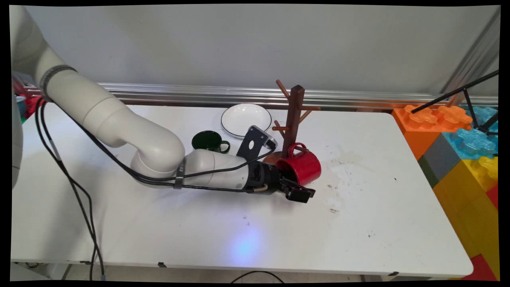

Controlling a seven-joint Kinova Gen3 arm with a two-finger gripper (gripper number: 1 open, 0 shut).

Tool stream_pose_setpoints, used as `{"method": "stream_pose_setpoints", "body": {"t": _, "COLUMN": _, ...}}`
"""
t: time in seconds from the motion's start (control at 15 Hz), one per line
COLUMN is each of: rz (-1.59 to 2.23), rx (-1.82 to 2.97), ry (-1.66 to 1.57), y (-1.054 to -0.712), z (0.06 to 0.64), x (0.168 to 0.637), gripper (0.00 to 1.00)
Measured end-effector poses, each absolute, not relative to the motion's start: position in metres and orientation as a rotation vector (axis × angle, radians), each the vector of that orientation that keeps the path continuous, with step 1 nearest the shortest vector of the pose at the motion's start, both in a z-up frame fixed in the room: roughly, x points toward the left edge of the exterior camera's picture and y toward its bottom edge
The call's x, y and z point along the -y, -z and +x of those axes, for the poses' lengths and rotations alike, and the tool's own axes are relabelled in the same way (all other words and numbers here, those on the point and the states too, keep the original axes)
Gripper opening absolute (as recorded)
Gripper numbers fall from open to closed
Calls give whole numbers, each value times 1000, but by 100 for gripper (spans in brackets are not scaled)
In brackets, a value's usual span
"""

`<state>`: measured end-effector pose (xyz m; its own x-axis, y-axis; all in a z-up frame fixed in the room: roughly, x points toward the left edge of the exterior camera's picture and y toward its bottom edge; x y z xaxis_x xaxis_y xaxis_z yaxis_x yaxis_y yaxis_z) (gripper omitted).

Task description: Pick up the red mug from the rack, then place the picked object on the table

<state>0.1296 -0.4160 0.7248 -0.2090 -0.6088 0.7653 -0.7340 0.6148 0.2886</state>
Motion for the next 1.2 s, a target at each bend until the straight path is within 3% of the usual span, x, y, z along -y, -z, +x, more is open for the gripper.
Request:
{"method": "stream_pose_setpoints", "body": {"t": 0.27, "rz": 1060, "rx": 1893, "ry": -184, "y": -718, "z": 124, "x": 424, "gripper": 100}}
{"method": "stream_pose_setpoints", "body": {"t": 0.33, "rz": 1058, "rx": 1888, "ry": -189, "y": -717, "z": 124, "x": 425, "gripper": 0}}
{"method": "stream_pose_setpoints", "body": {"t": 1.2, "rz": 1016, "rx": 1864, "ry": -205, "y": -722, "z": 123, "x": 423, "gripper": 0}}
